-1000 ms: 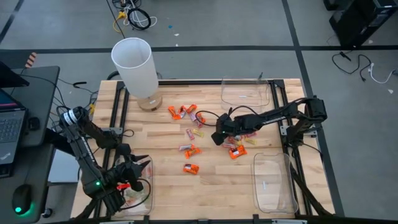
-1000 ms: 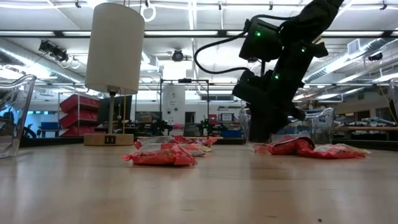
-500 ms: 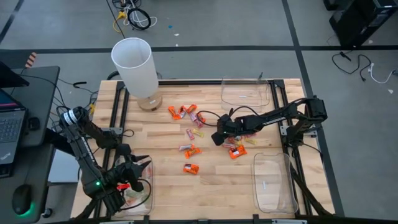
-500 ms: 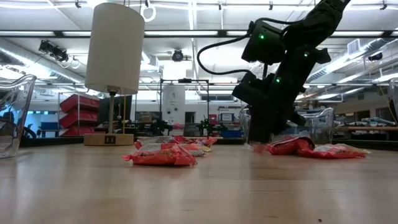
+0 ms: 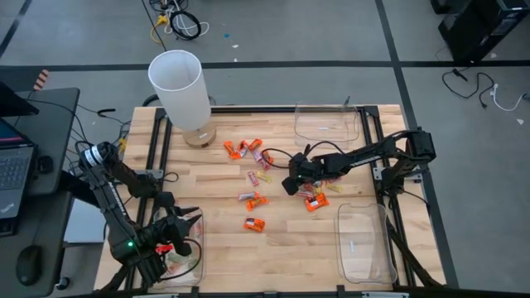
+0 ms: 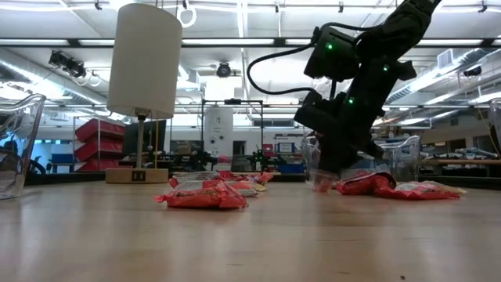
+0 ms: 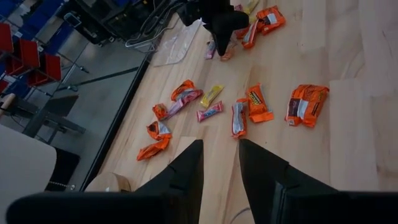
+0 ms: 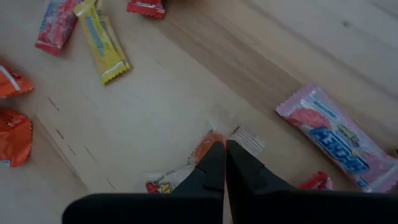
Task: Sort candy
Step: Put the orange gummy into the bottom left transparent bin
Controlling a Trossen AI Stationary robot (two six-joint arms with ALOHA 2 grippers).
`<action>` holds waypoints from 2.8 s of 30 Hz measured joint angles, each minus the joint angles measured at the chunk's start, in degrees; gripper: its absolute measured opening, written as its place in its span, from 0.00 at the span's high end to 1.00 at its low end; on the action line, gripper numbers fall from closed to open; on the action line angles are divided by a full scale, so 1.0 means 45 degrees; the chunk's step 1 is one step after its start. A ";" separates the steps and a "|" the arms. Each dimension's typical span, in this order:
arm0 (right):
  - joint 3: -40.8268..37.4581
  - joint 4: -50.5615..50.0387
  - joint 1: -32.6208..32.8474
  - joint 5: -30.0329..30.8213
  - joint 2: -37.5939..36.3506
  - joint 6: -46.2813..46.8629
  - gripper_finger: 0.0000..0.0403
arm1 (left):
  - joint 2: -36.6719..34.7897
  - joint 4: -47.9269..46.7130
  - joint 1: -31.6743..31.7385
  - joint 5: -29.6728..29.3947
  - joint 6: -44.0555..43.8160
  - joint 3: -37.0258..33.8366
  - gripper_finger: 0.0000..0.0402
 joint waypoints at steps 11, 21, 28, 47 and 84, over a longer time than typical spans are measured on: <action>-0.0010 0.4084 0.1324 -0.0572 -0.1365 -0.2541 1.00 | 0.0000 0.1526 0.0000 -0.0398 0.0447 -0.0003 0.74; 0.0010 1.2075 0.3168 -0.4702 -0.0451 -0.4923 1.00 | 0.0000 0.8221 0.0445 -0.1464 0.8559 -0.0757 0.74; 0.0845 1.2972 0.3700 -0.5681 0.0977 -0.4936 1.00 | 0.0000 1.2130 0.2256 -0.0256 1.3450 -0.0811 0.74; 0.1889 1.3035 0.3731 -0.7466 0.1607 -0.6366 1.00 | 0.0000 1.5425 0.5088 0.5765 1.6883 -0.0811 0.74; 0.1885 1.2892 0.3195 -0.7991 0.1582 -0.5946 0.87 | 0.0000 1.7259 0.5306 0.6893 1.7461 -0.2059 1.00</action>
